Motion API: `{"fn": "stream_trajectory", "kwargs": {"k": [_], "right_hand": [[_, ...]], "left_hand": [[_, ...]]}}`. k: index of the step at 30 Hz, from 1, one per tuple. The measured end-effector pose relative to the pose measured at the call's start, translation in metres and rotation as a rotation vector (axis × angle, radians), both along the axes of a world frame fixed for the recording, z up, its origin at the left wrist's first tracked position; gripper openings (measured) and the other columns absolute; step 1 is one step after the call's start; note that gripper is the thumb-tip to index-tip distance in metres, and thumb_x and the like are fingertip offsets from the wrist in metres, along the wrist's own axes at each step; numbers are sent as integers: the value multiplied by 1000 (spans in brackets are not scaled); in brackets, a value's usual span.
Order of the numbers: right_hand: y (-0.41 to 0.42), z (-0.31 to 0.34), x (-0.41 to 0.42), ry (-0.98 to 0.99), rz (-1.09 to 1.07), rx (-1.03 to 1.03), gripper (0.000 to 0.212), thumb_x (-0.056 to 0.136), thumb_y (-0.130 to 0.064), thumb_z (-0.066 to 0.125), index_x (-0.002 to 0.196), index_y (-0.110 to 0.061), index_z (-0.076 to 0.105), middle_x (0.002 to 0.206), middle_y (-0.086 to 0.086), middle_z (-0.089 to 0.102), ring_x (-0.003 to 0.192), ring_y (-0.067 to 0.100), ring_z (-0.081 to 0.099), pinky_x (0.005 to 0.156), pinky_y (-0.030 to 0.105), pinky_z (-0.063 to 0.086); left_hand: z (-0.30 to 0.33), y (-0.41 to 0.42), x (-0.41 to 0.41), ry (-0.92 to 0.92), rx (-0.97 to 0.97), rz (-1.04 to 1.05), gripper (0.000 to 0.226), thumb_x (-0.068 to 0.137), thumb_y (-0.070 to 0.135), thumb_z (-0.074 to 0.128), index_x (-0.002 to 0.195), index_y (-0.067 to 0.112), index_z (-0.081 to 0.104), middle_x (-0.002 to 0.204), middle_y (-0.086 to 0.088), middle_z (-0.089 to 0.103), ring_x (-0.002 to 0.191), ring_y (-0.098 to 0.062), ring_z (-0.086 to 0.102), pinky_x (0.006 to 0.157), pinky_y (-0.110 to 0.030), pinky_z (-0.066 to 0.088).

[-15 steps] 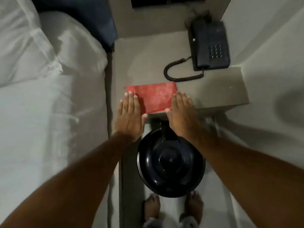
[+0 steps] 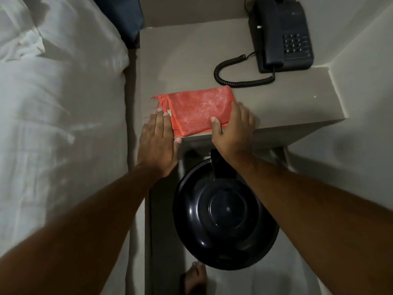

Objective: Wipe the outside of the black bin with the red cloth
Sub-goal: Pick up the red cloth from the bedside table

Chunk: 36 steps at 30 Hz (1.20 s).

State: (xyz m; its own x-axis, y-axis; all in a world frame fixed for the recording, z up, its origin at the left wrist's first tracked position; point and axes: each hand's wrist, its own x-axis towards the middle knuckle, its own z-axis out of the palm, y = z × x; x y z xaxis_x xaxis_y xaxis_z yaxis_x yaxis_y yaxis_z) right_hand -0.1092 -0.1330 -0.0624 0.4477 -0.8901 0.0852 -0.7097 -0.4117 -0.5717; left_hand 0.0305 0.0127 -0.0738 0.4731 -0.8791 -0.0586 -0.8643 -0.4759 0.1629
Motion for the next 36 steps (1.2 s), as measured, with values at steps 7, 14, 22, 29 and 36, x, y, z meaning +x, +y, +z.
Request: {"fn": "stream_trajectory", "kwargs": {"k": [7,14,22,29,36], "right_hand": [[-1,-4,3,52,-3,-147,57,89,-46,60,133,-11,51,135,9,57,126,28,48,109,44,32],[-5,38,9,-317,-94,642,15,90,-8,62,104,-9,63,99,5,62,84,18,60,71,26,56],[11,57,-102,-1324,-52,950,22,77,-8,62,96,-2,70,95,14,75,85,29,72,80,42,60],[38,23,-259,-1774,-303,823,27,99,-26,49,106,-8,69,91,8,78,83,23,76,70,35,61],[93,-98,-352,-1788,-555,874,41,103,-46,41,110,-23,74,110,2,76,100,17,73,87,44,59]], "left_hand": [[-18,2,-5,-139,-164,-4,70,100,45,25,150,-3,17,158,-28,20,147,-38,17,119,-51,15],[-29,3,-7,-288,-193,9,73,96,43,24,149,-7,16,157,-32,15,147,-43,11,118,-54,12],[-4,28,-131,-247,-273,-129,79,95,46,23,149,-9,9,158,-34,7,148,-40,3,120,-49,5],[-14,55,-297,40,77,-373,113,74,84,31,154,9,2,163,-17,-3,149,-26,-9,121,-46,-2],[-54,51,-317,-228,280,-308,107,78,37,61,150,21,-16,158,-12,-30,142,-42,-29,111,-71,-3]]}}
